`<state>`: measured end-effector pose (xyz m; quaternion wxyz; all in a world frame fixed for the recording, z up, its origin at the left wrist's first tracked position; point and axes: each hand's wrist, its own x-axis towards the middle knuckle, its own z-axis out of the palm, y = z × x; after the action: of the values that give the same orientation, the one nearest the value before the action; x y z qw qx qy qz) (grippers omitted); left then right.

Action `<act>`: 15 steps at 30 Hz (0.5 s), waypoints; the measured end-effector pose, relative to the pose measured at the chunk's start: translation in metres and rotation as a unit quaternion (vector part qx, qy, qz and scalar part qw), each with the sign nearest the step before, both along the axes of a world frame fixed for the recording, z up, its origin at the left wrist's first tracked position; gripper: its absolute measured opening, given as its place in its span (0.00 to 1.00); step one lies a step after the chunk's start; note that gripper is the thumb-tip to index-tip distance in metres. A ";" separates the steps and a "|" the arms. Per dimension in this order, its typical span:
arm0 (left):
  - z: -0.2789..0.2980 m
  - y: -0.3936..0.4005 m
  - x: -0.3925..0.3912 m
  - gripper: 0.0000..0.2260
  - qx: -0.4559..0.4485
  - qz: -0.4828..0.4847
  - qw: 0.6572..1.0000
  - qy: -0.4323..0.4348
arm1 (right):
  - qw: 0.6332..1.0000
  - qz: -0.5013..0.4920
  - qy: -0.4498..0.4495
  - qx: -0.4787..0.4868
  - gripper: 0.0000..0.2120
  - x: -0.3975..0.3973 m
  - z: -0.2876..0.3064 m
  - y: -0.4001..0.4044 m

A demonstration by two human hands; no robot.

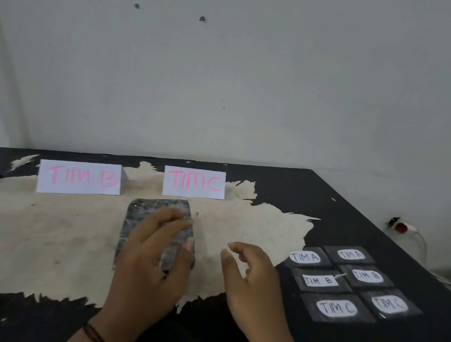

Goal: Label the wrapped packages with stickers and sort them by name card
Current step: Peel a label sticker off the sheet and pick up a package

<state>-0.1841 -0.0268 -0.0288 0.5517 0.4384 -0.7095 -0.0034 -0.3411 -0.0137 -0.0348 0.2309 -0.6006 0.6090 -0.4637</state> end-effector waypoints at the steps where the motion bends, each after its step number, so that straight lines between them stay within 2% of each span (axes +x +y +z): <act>1: -0.001 0.001 -0.011 0.14 0.005 -0.020 1.000 0.004 | 1.000 -0.010 0.012 -0.007 0.10 -0.007 0.001 0.004; 9: -0.017 0.002 -0.082 0.12 0.083 -0.115 0.990 -0.016 | 0.990 -0.087 0.107 -0.019 0.06 -0.070 -0.001 0.025; 15: -0.030 -0.006 -0.124 0.04 0.155 -0.150 0.975 -0.051 | 0.967 -0.197 0.162 -0.010 0.06 -0.122 -0.014 0.041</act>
<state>-0.3082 -0.0327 -0.0591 0.4336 0.4071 -0.7849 -0.1739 -0.4628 0.0277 -0.0488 0.0278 -0.5384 0.7398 -0.4026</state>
